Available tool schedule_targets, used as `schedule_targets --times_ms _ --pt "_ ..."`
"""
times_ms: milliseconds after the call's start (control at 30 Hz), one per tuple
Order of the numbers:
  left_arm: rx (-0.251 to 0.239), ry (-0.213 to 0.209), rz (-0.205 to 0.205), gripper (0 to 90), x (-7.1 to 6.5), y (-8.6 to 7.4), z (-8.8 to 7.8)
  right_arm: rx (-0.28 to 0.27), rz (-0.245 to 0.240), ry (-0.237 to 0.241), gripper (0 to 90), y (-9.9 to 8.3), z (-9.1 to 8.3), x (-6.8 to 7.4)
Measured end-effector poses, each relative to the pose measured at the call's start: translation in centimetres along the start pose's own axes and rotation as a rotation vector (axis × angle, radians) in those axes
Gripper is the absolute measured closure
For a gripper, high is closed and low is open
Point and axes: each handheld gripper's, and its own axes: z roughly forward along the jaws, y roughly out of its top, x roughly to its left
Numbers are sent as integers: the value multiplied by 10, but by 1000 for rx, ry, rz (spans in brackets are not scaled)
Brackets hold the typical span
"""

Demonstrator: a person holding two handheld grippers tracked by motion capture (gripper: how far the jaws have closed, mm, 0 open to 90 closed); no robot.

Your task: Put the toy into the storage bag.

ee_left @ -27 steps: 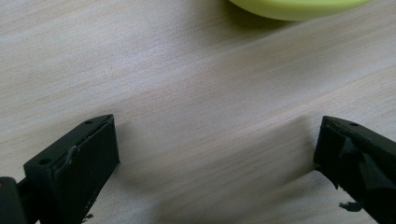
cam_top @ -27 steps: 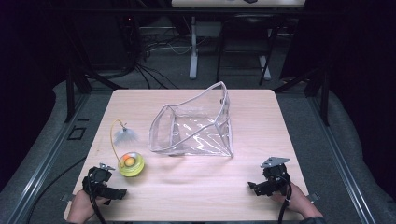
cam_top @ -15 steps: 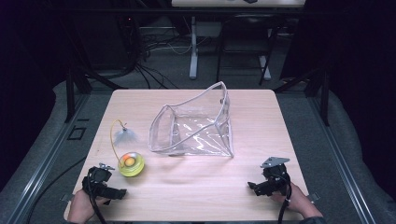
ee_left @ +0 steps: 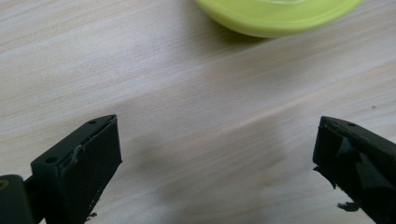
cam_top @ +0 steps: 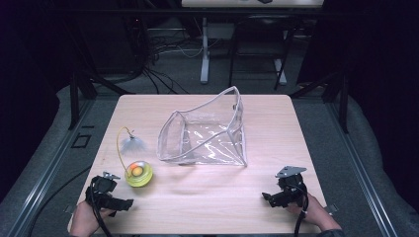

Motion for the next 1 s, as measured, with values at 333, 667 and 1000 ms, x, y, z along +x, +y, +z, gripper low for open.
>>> schedule_targets --times_ms 333,667,1000 --pt "-28 -36 1 13 -3 2 -11 0 1 -1 0 0 0 0" --pt "-67 -46 17 10 0 6 -26 -3 -1 -1 0 0 0 0" --pt "-81 -47 64 16 -2 13 -37 0 -3 -2 0 0 0 1"
